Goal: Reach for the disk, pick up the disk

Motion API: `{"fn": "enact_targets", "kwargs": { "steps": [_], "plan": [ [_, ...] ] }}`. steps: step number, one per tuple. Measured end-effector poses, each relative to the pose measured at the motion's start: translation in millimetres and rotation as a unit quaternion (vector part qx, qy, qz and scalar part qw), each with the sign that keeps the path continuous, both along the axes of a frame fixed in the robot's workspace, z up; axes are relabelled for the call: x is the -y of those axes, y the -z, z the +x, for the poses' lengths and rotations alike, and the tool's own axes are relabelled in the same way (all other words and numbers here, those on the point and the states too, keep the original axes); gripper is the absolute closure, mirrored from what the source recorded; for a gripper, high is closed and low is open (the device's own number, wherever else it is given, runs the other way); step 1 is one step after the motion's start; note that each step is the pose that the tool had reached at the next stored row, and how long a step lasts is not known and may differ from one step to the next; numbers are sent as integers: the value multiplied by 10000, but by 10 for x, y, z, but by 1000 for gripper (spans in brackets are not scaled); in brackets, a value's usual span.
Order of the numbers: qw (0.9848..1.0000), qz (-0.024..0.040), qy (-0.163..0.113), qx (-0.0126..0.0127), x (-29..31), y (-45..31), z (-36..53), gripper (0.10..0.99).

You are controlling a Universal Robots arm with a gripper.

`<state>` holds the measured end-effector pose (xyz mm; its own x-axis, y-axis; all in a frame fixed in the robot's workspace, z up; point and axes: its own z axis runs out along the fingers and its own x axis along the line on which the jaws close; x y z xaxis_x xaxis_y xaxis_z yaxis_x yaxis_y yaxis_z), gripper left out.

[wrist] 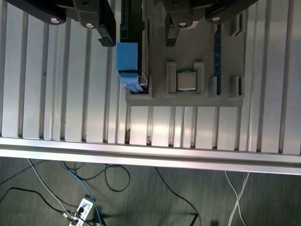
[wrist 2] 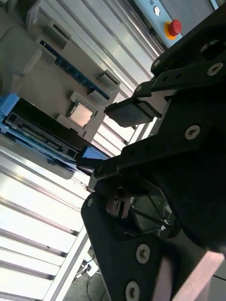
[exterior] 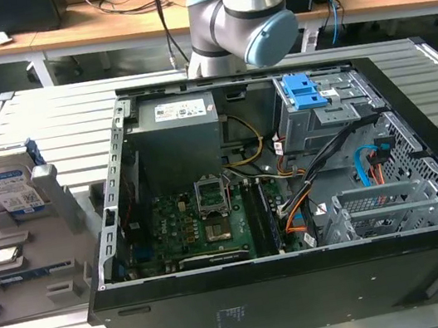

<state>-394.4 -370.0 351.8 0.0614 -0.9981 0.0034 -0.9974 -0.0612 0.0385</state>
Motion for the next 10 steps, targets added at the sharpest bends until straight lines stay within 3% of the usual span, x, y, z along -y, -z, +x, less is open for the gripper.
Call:
{"fn": "enact_targets", "kwargs": {
  "steps": [3,7,10],
  "plan": [
    [10000,-2,0,0,-29,50,-5,545],
    [10000,-7,-1,0,-155,85,-23,545],
    [10000,-14,-1,0,-189,133,-60,545]
  ]
}}
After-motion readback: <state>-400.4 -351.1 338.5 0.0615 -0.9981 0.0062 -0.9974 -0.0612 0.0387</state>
